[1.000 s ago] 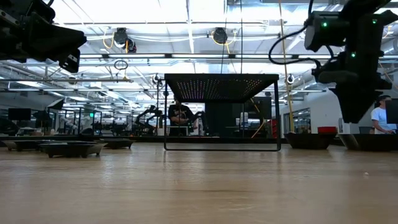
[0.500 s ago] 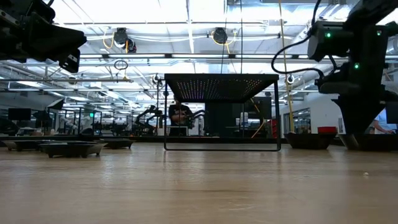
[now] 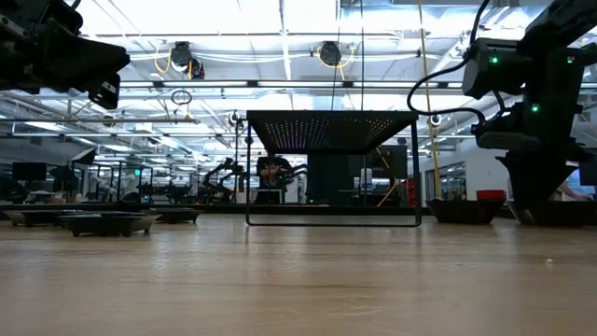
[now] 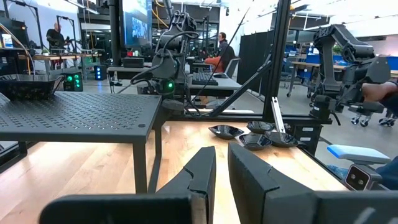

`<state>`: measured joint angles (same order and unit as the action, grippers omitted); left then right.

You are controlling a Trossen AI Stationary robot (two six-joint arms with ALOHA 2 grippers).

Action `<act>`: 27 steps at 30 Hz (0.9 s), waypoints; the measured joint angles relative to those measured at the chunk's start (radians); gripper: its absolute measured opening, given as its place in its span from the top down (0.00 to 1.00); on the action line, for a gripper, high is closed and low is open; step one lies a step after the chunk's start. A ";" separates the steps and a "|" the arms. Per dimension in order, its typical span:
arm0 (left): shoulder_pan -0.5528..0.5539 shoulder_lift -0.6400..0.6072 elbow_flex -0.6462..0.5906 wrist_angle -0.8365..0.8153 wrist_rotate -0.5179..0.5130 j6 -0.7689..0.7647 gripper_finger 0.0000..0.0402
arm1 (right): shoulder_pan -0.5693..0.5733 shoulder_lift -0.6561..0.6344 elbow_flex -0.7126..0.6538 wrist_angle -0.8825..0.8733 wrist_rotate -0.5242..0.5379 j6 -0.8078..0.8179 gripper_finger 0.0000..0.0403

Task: Pick & Place Mini shaped plates
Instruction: Stack the distorted square plate on top of the distorted square plate on the shelf

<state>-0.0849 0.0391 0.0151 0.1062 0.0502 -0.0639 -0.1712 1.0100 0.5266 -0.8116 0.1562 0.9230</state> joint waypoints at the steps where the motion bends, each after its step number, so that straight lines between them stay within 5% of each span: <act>1: 0.000 0.000 0.000 0.000 0.000 0.000 0.88 | 0.000 0.000 0.000 0.000 0.000 -0.002 0.72; 16: 0.000 0.000 0.000 0.000 0.000 0.000 0.88 | 0.000 -0.001 0.001 -0.001 0.002 -0.038 0.97; 27: 0.000 0.000 0.000 0.000 0.000 0.000 0.88 | 0.000 -0.045 0.000 0.000 0.000 -0.054 0.99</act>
<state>-0.0848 0.0391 0.0154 0.1062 0.0502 -0.0639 -0.1715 0.9649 0.5270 -0.8116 0.1566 0.8692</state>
